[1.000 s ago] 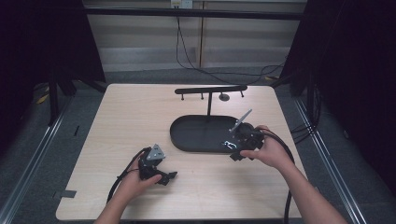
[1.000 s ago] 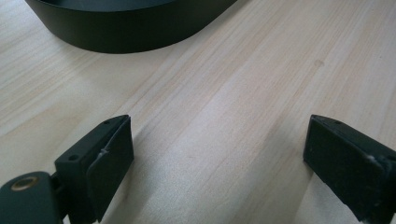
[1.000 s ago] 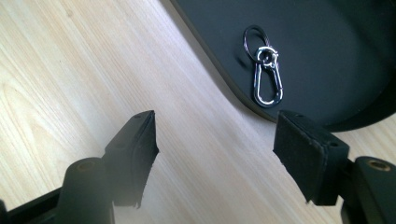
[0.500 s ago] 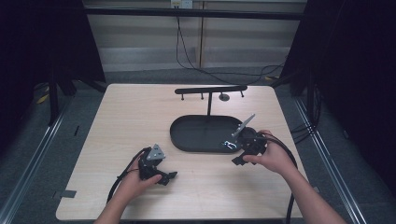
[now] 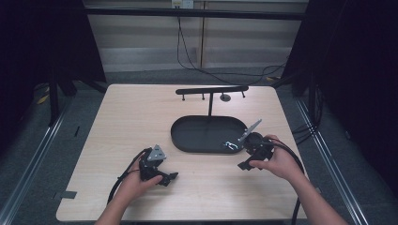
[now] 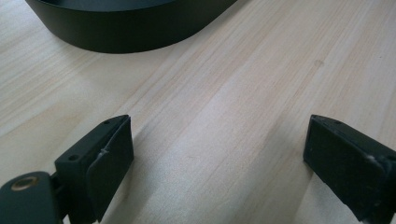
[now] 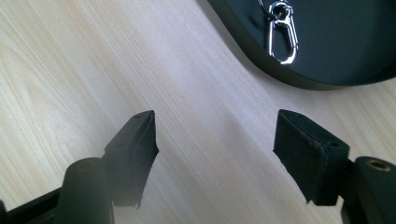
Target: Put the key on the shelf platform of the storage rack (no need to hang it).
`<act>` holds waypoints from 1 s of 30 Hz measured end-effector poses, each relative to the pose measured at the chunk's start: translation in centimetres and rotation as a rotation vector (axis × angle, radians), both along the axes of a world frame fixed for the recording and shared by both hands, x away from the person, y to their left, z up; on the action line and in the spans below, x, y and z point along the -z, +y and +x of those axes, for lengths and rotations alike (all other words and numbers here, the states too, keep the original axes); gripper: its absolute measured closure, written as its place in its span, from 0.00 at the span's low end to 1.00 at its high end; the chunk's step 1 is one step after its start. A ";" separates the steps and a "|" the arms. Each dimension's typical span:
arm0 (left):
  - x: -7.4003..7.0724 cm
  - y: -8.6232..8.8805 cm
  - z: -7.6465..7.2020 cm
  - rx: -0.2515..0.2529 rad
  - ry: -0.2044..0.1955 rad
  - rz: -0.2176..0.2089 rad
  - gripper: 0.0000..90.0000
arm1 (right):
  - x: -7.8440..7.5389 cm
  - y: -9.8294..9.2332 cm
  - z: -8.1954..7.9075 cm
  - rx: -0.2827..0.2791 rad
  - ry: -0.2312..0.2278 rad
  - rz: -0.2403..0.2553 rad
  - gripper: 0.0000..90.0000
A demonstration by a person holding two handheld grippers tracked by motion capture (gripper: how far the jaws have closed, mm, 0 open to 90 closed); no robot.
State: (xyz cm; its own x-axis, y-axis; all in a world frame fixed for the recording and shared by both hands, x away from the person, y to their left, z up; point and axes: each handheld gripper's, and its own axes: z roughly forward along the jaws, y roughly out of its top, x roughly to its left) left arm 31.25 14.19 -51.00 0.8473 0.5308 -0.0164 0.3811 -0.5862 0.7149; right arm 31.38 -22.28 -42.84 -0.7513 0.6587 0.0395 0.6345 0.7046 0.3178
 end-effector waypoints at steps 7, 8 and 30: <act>0.0 0.0 0.0 0.000 0.000 0.000 0.09 | 0.4 -0.5 -0.6 -0.003 -0.007 -0.004 0.33; 0.0 0.0 0.0 0.001 0.000 0.001 0.09 | 0.5 -0.5 -0.7 0.002 -0.001 -0.006 0.33; 0.0 0.0 0.0 0.000 0.001 -0.004 0.09 | 1.9 -2.8 -2.5 0.027 -0.011 0.005 0.33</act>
State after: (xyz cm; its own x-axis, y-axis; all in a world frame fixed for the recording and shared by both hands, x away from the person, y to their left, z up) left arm 31.24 14.17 -51.03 0.8472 0.5309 -0.0195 0.3822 -0.5836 0.7165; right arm 28.88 -25.05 -44.76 -0.7335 0.6789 0.0346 0.6498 0.6853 0.3288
